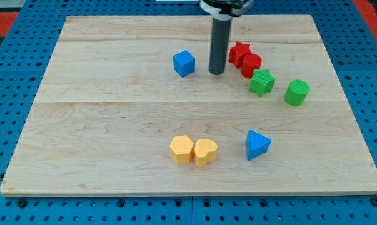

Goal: Push the blue triangle diagonal bottom left to the green star

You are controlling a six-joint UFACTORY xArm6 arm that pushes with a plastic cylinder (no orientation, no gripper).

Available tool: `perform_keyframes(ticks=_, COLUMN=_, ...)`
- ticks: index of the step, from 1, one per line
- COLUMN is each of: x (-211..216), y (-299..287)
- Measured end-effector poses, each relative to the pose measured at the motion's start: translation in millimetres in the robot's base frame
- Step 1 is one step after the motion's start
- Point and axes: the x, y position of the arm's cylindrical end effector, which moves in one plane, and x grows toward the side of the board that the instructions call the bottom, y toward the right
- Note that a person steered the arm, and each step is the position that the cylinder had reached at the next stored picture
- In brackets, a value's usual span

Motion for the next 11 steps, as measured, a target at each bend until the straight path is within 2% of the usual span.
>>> perform_keyframes(ticks=1, x=6.3, y=-33.8)
perform_keyframes(ticks=2, x=45.8, y=-12.9)
perform_keyframes(ticks=3, x=111.7, y=44.0)
perform_keyframes(ticks=4, x=160.3, y=115.2)
perform_keyframes(ticks=5, x=203.9, y=111.2)
perform_keyframes(ticks=6, x=208.4, y=51.2)
perform_keyframes(ticks=7, x=155.4, y=18.4)
perform_keyframes(ticks=8, x=153.0, y=32.3)
perform_keyframes(ticks=9, x=178.9, y=56.8)
perform_keyframes(ticks=10, x=163.3, y=81.1)
perform_keyframes(ticks=11, x=125.9, y=63.1)
